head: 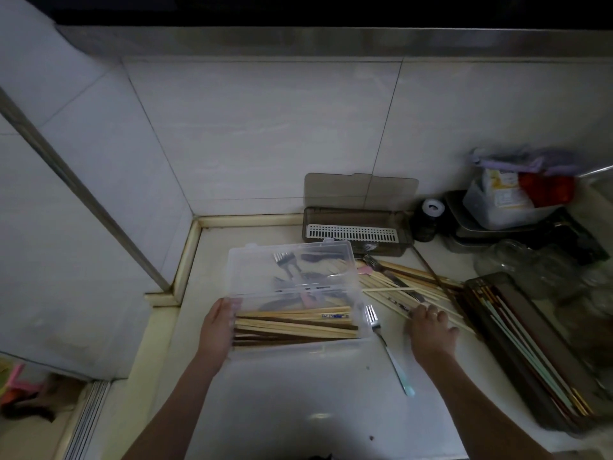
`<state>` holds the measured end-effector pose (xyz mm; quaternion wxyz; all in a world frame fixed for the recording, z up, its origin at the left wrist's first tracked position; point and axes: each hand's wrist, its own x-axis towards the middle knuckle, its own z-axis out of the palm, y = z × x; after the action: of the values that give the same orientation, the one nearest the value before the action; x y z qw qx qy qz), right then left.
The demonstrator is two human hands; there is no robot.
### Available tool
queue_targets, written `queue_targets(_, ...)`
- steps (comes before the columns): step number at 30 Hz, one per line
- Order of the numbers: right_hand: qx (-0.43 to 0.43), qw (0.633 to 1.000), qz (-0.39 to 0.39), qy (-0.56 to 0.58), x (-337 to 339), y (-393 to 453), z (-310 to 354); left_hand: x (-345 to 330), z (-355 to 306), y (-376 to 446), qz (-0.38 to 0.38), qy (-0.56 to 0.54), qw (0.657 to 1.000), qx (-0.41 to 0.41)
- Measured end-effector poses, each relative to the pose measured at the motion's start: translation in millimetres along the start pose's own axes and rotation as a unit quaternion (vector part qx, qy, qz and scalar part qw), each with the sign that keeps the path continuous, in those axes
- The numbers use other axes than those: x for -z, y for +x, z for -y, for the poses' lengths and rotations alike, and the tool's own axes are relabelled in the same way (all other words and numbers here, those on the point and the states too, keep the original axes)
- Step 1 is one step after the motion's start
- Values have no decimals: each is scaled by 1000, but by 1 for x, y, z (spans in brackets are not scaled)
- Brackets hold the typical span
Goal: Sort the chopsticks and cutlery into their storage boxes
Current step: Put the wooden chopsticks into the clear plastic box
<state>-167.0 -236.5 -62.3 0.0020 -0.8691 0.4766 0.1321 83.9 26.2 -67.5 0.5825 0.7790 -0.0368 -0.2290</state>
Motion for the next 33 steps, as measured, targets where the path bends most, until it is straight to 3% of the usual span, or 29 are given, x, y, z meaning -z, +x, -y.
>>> queue_targets(4, 45, 999, -10, 25, 3, 2, 19, 0, 0, 0, -1, -12, 1000, 3)
queue_targets(9, 51, 997, 30, 40, 2, 3, 29, -1, -1, 0, -9, -10, 1000, 4)
queue_targets(18, 31, 994, 19, 100, 0, -13, 10, -1, 2, 2, -8, -2, 1000, -7)
queue_targets(26, -87, 986, -89, 107, 3, -27, -4, 2, 5, 6, -3, 2, 1000, 2)
queue_targets(33, -34, 968, -194, 157, -2, -35, 0, 2, 6, 7, -2, -7, 1000, 0)
